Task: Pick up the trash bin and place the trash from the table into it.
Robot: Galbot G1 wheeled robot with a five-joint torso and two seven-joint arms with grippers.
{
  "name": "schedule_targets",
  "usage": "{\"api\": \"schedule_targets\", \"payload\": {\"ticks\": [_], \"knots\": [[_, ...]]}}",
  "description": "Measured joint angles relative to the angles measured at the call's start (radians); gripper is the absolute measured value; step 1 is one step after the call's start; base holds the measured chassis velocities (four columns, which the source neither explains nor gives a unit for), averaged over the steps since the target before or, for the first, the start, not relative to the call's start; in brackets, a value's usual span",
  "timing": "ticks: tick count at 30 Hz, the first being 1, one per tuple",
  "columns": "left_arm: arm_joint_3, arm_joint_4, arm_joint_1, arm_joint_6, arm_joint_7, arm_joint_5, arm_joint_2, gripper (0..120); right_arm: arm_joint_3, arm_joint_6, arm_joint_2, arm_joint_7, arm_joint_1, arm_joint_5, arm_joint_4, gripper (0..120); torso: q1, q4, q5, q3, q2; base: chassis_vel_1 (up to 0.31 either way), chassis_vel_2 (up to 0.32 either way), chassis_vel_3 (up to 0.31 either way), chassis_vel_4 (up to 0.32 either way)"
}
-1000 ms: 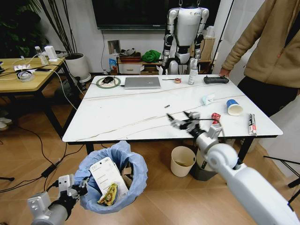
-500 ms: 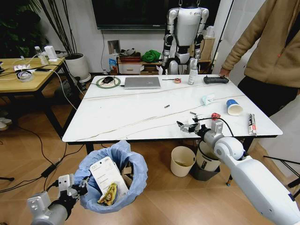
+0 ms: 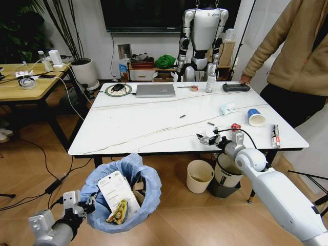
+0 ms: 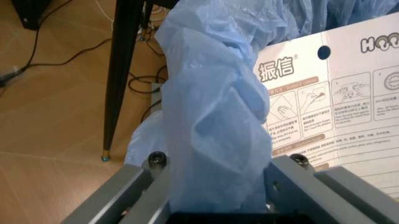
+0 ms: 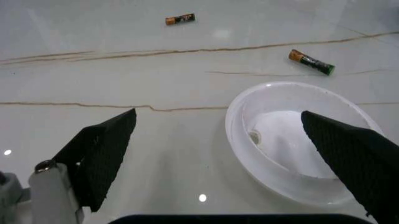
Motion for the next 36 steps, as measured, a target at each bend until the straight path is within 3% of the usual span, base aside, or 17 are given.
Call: {"api": "schedule_targets", "payload": {"ticks": [4, 9, 16, 26, 29, 36], "knots": [[0.000, -0.001, 0.001, 0.000, 0.000, 0.000, 0.000, 0, -0.001, 0.001, 0.000, -0.002, 0.004, -0.001, -0.005, 97, 0.000, 0.0001, -0.0001, 0.000, 0.000, 0.000, 0.000, 0.000, 0.000], [0.000, -0.002, 0.001, -0.001, 0.001, -0.001, -0.003, 0, -0.005, 0.005, 0.000, -0.003, 0.009, -0.006, -0.013, 81, 0.000, 0.0001, -0.0001, 0.000, 0.000, 0.000, 0.000, 0.000, 0.000], [-0.001, -0.002, -0.002, -0.001, 0.001, -0.004, 0.001, 0, -0.009, 0.008, 0.002, -0.003, 0.010, -0.011, -0.022, 49, 0.000, 0.0001, -0.0001, 0.000, 0.000, 0.000, 0.000, 0.000, 0.000], [-0.002, 0.002, -0.007, -0.001, 0.001, -0.009, 0.005, 0, -0.018, 0.008, 0.003, -0.003, 0.015, -0.014, -0.026, 19, 0.000, 0.0001, -0.0001, 0.000, 0.000, 0.000, 0.000, 0.000, 0.000], [-0.002, 0.005, -0.010, -0.001, 0.001, -0.011, 0.007, 0, -0.023, 0.009, 0.002, -0.005, 0.017, -0.017, -0.028, 1, 0.000, 0.0001, -0.0001, 0.000, 0.000, 0.000, 0.000, 0.000, 0.000], [-0.002, 0.008, -0.012, -0.001, 0.001, -0.014, 0.010, 0, -0.027, 0.010, 0.000, -0.007, 0.024, -0.018, -0.027, 0, 0.000, 0.0001, -0.0001, 0.000, 0.000, 0.000, 0.000, 0.000, 0.000]]}}
